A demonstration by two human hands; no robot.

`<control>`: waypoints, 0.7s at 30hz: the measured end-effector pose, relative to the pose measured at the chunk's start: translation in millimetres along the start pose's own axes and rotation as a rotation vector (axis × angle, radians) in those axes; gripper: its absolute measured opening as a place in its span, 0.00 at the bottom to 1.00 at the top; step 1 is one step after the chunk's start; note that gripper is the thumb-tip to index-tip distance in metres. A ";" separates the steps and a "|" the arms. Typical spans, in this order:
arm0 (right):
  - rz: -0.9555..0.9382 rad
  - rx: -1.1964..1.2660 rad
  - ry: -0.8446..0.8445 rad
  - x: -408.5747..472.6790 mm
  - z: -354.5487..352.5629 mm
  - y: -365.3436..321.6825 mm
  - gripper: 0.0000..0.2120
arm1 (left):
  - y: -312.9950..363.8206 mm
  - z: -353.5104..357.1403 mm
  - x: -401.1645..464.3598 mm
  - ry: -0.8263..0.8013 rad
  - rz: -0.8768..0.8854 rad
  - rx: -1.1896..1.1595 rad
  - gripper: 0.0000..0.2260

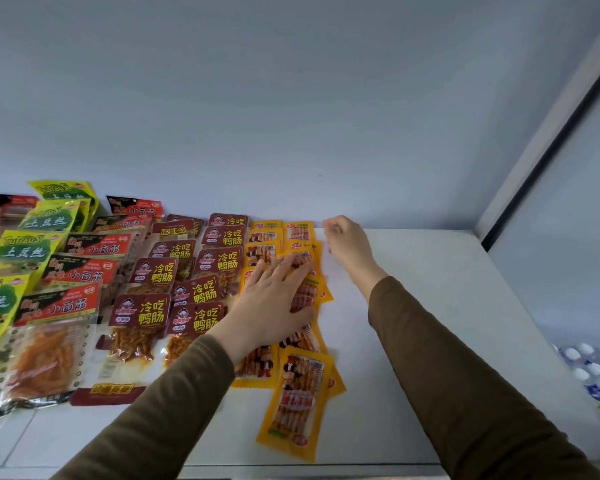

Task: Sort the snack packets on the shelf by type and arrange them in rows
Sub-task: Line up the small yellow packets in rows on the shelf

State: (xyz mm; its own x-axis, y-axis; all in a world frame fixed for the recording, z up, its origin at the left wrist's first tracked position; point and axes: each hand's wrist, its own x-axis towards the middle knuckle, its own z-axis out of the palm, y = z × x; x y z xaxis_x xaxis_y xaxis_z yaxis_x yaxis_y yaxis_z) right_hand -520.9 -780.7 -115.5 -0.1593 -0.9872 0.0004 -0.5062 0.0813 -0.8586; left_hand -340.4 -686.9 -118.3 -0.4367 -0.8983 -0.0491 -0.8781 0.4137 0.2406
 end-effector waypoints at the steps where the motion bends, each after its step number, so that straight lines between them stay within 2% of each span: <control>1: 0.000 -0.121 -0.027 0.3 0.6 3.6 0.13 | -0.7 0.3 -0.3 0.011 -0.008 0.027 0.35; 4: 0.004 -0.248 -0.081 0.1 6.8 5.2 0.13 | 1.3 2.0 -0.2 0.006 -0.012 0.062 0.35; 6: 0.016 -0.225 -0.076 0.6 12.6 2.6 0.14 | 3.9 3.4 0.5 0.000 -0.009 0.049 0.35; 11: -0.048 -0.103 -0.040 7.7 20.8 -3.9 0.09 | 8.1 3.8 2.9 0.008 -0.012 0.050 0.34; 17: -0.026 -0.191 -0.023 19.2 18.2 -7.0 0.13 | 9.6 -0.1 9.6 -0.053 -0.007 0.032 0.34; 21: -0.019 -0.147 -0.042 13.3 11.3 -3.8 0.15 | 6.0 -2.2 9.0 -0.044 -0.018 -0.050 0.34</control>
State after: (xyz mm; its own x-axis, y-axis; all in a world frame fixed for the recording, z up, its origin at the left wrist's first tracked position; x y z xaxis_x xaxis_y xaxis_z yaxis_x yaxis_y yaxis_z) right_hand -511.5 -795.7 -118.0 -0.1148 -0.9934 -0.0084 -0.6277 0.0791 -0.7744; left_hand -349.2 -692.8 -115.2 -0.4301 -0.8976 -0.0965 -0.8755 0.3887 0.2871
